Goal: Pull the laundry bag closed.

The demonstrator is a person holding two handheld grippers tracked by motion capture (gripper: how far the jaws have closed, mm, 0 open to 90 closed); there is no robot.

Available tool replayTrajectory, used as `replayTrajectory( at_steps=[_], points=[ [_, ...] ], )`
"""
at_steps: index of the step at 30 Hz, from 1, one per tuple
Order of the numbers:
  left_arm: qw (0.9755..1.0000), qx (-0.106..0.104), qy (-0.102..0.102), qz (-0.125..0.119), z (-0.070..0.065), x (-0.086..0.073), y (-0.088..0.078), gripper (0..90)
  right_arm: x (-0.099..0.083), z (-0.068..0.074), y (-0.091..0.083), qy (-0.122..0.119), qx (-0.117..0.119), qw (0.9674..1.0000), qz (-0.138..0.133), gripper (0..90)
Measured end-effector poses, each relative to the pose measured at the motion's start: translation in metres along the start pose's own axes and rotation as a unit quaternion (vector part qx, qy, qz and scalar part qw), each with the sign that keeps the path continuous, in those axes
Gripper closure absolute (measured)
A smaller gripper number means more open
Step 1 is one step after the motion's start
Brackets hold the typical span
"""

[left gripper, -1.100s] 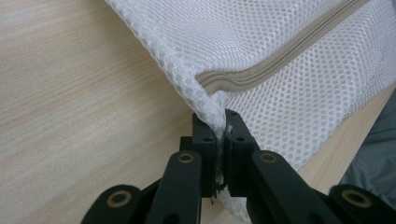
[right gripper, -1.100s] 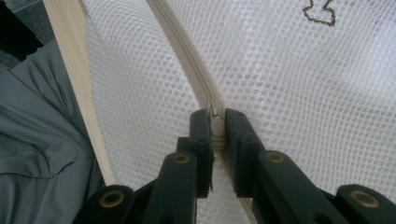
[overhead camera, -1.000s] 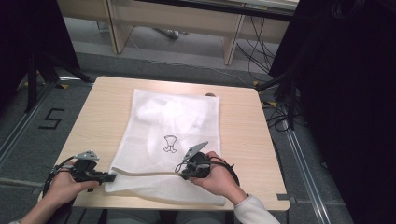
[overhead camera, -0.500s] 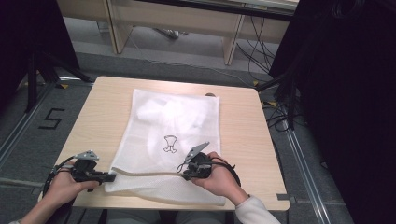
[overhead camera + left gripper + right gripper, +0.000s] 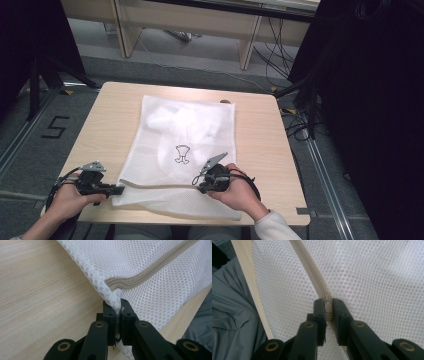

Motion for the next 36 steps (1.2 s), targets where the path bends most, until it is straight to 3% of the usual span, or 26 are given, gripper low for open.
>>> replayTrajectory(
  at_steps=[10, 11, 17, 23, 24, 26, 29, 35, 36],
  points=[
    [1.0, 0.0, 0.0, -0.003, 0.0, 0.0, 0.0, 84.7, -0.006, -0.003, -0.003, 0.002, -0.003, 1.0, -0.003, 82.5],
    [1.0, -0.001, 0.0, -0.003, 0.0, 0.0, 0.0, 84.7, -0.007, -0.004, -0.005, 0.012, -0.005, 0.9999, -0.003, 82.5],
    [1.0, -0.001, 0.0, -0.003, 0.0, 0.0, 0.0, 84.7, -0.01, -0.004, -0.006, 0.017, -0.005, 0.9998, -0.003, 82.5],
    [1.0, -0.001, -0.001, -0.004, 0.0, 0.0, 0.0, 84.7, -0.011, -0.007, -0.007, 0.009, -0.004, 0.9999, -0.005, 82.5],
    [1.0, 0.0, 0.001, 0.007, 0.0, 0.0, -0.001, 84.7, -0.012, -0.007, -0.008, 0.014, -0.007, 0.9999, -0.006, 82.5],
    [1.0, 0.0, -0.001, -0.004, 0.0, 0.0, 0.0, 84.7, -0.013, -0.007, -0.008, 0.015, -0.009, 0.9998, -0.006, 82.5],
    [1.0, -0.002, 0.001, 0.006, 0.0, 0.0, -0.001, 84.7, -0.015, -0.008, -0.009, 0.016, -0.011, 0.9998, -0.006, 82.5],
    [1.0, 0.0, -0.002, -0.005, 0.0, 0.0, 0.0, 84.7, -0.018, -0.01, -0.011, 0.021, -0.012, 0.9997, -0.006, 82.5],
    [1.0, 0.002, 0.0, 0.003, 0.0, 0.0, -0.001, 84.7, -0.018, -0.01, -0.012, 0.02, -0.012, 0.9997, -0.005, 82.5]
  ],
)
Point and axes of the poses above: each handheld gripper's, and its own axes: y roughly forward along the jaws, x roughly out of its top, z roughly to its left, the point moved 2 cm from there along y, roughly forward along the jaws, and after that the axes turned 1 degree about x, right-handed, at the moved point
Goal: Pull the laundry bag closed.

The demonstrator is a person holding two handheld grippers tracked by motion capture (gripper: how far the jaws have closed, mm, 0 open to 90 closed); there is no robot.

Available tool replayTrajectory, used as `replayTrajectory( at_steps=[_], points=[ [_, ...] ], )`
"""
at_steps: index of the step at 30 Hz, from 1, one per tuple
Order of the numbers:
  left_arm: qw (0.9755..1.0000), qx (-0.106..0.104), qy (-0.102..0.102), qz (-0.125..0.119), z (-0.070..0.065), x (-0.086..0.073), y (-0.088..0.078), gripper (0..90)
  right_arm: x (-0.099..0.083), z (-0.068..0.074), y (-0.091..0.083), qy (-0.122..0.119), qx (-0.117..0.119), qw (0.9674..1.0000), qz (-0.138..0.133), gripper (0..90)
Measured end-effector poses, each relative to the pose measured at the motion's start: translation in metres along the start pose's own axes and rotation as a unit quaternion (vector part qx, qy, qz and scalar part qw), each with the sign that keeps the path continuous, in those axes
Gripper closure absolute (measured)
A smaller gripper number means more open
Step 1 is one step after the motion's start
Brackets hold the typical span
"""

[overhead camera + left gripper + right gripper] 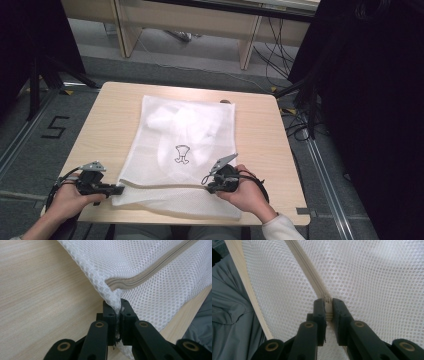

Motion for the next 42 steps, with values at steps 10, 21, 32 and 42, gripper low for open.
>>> replayTrajectory(
  at_steps=[10, 21, 32, 42],
  points=[
    [1.0, -0.005, 0.0, 0.003, 0.0, 0.0, 0.0, 84.7, -0.004, -0.002, -0.003, 0.01, -0.005, 0.9999, 0.0, 82.5],
    [1.0, -0.006, 0.0, 0.004, 0.0, 0.0, 0.0, 84.7, -0.009, -0.005, -0.007, 0.015, -0.008, 0.9999, -0.001, 82.5],
    [1.0, -0.006, 0.0, 0.003, 0.0, 0.0, 0.0, 84.7, -0.013, -0.007, -0.01, 0.018, -0.014, 0.9997, -0.002, 82.5],
    [1.0, -0.006, 0.0, 0.003, 0.0, 0.0, 0.0, 84.7, -0.017, -0.01, -0.013, 0.026, -0.014, 0.9996, -0.003, 82.5]
  ],
)
Point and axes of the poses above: each handheld gripper's, and its own axes: y roughly forward along the jaws, x roughly out of its top, z roughly to its left, the point moved 2 cm from there along y, roughly forward along the jaws, and after that the axes turned 1 degree about x, right-handed, at the moved point
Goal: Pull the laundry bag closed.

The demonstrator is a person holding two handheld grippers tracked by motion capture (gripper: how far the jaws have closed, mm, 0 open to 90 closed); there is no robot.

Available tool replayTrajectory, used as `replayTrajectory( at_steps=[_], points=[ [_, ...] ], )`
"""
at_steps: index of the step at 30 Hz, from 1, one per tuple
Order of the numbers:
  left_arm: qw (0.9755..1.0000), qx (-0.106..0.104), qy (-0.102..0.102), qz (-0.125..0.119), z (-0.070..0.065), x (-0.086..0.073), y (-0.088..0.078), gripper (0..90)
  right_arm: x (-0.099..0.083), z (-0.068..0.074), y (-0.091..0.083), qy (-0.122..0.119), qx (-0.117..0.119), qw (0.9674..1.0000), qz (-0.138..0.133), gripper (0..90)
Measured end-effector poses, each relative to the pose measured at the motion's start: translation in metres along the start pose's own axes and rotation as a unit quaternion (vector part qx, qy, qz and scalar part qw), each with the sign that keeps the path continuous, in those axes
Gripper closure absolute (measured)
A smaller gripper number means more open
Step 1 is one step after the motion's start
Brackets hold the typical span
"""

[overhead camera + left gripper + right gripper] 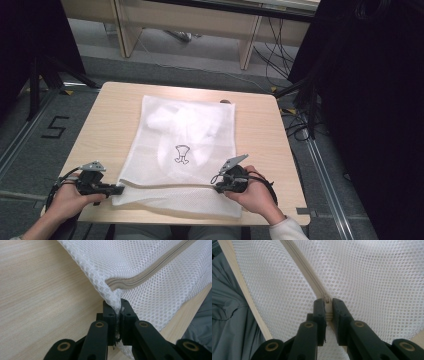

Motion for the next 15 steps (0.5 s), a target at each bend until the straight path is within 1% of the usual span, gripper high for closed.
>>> replayTrajectory(
  at_steps=[2, 3, 4, 6, 7, 8, 9, 11, 15],
  points=[
    [1.0, -0.001, -0.003, -0.003, -0.0001, -0.0001, 0.0003, 84.7, -0.0002, -0.0005, 0.0001, -0.003, 0.001, 1.0, 0.0, 82.5],
    [1.0, -0.001, -0.004, -0.003, -0.0003, 0.0, 0.0003, 84.7, -0.0006, 0.0001, -0.0006, 0.003, 0.001, 1.0, 0.002, 82.5],
    [1.0, 0.0, 0.0, 0.0, 0.0001, -0.0001, -0.0002, 84.8, -0.0007, -0.0016, -0.0002, -0.007, -0.002, 1.0, -0.004, 82.5],
    [1.0, -0.001, -0.003, -0.003, -0.0002, 0.0, 0.0003, 84.7, -0.0014, -0.0014, -0.0017, 0.002, -0.002, 1.0, 0.0, 82.5],
    [1.0, 0.0, 0.001, 0.001, 0.0004, -0.0002, 0.0, 84.7, -0.0017, -0.0017, -0.0018, 0.001, -0.004, 1.0, 0.001, 82.5],
    [1.0, 0.0, 0.001, 0.001, 0.0004, -0.0002, 0.0, 84.7, -0.0022, -0.0017, -0.0016, 0.002, -0.004, 1.0, 0.002, 82.5],
    [1.0, -0.001, -0.003, -0.003, -0.0002, -0.0001, 0.0003, 84.7, -0.0022, -0.0017, -0.0016, 0.002, -0.004, 1.0, 0.002, 82.5],
    [1.0, 0.0, 0.001, 0.001, 0.0003, -0.0001, -0.0002, 84.7, -0.003, -0.0033, -0.0022, 0.003, -0.003, 1.0, 0.002, 82.5],
    [1.0, -0.001, 0.0, 0.0, 0.0001, -0.0001, -0.0001, 84.7, -0.0047, -0.0048, -0.0041, 0.007, -0.002, 1.0, -0.001, 82.5]
  ],
)
Point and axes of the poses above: each handheld gripper's, and its own axes: y roughly forward along the jaws, x roughly out of its top, z roughly to its left, the point moved 2 cm from there along y, roughly forward along the jaws, and after that the axes turned 1 degree about x, right-handed, at the moved point
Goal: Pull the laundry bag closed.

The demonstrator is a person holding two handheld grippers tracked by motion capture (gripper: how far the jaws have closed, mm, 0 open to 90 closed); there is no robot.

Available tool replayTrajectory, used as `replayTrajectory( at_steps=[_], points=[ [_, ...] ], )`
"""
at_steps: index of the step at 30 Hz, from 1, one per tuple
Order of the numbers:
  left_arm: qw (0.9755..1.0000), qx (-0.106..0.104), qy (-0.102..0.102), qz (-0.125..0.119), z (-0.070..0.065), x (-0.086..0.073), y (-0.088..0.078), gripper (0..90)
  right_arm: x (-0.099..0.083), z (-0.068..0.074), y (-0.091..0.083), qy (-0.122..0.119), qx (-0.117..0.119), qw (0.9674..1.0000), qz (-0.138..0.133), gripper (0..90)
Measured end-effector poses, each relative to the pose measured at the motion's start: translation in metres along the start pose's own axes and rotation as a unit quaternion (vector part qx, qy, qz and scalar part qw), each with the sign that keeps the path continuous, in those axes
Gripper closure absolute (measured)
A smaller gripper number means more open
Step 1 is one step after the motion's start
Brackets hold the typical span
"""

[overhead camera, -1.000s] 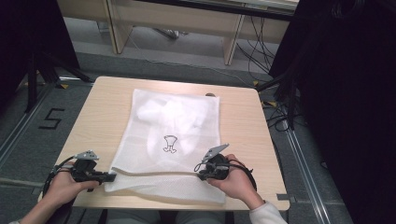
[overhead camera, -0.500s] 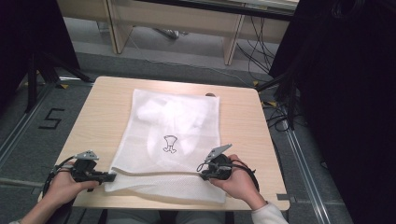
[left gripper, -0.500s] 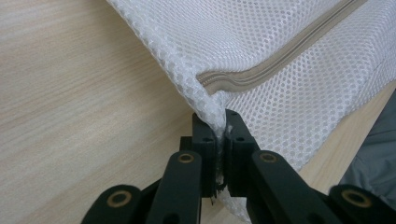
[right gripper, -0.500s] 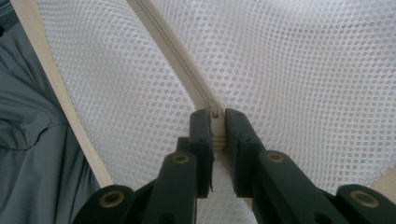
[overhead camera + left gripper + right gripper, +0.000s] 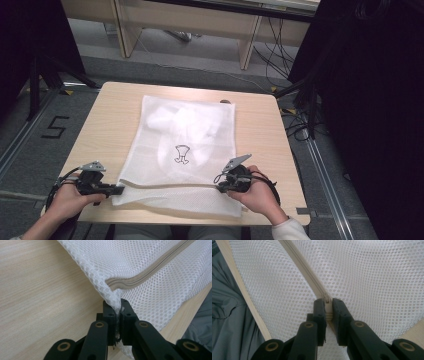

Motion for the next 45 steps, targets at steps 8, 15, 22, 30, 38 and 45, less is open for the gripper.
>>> replayTrajectory(
  at_steps=[8, 15, 22, 30, 38, 45],
  points=[
    [1.0, 0.005, -0.001, -0.001, 0.0, 0.0, 0.0, 84.8, -0.001, -0.001, 0.001, -0.004, 0.004, 1.0, 0.0, 82.5],
    [1.0, 0.0, 0.0, 0.001, 0.0, 0.0, 0.0, 84.8, -0.004, -0.003, -0.002, 0.006, -0.004, 1.0, 0.004, 82.5],
    [1.0, 0.0, -0.001, 0.001, 0.0, 0.0, 0.0, 84.8, -0.009, -0.007, -0.004, 0.003, -0.001, 1.0, 0.002, 82.4],
    [1.0, -0.001, -0.003, 0.0, 0.0, 0.0, 0.001, 84.8, -0.015, -0.01, -0.006, 0.01, -0.01, 0.9999, 0.008, 82.5],
    [1.0, 0.001, 0.001, 0.004, 0.0, 0.0, 0.0, 84.8, -0.026, -0.015, -0.01, 0.022, -0.01, 0.9996, 0.012, 82.5],
    [1.0, 0.001, 0.001, 0.005, 0.001, 0.0, 0.0, 84.8, -0.033, -0.018, -0.01, 0.032, -0.016, 0.9991, 0.022, 82.5]
  ],
)
Point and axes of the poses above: each handheld gripper's, and its own axes: y roughly forward along the jaws, x roughly out of its top, z roughly to its left, the point moved 2 cm from there along y, roughly forward along the jaws, and after that the axes turned 1 degree about x, right-handed, at the moved point
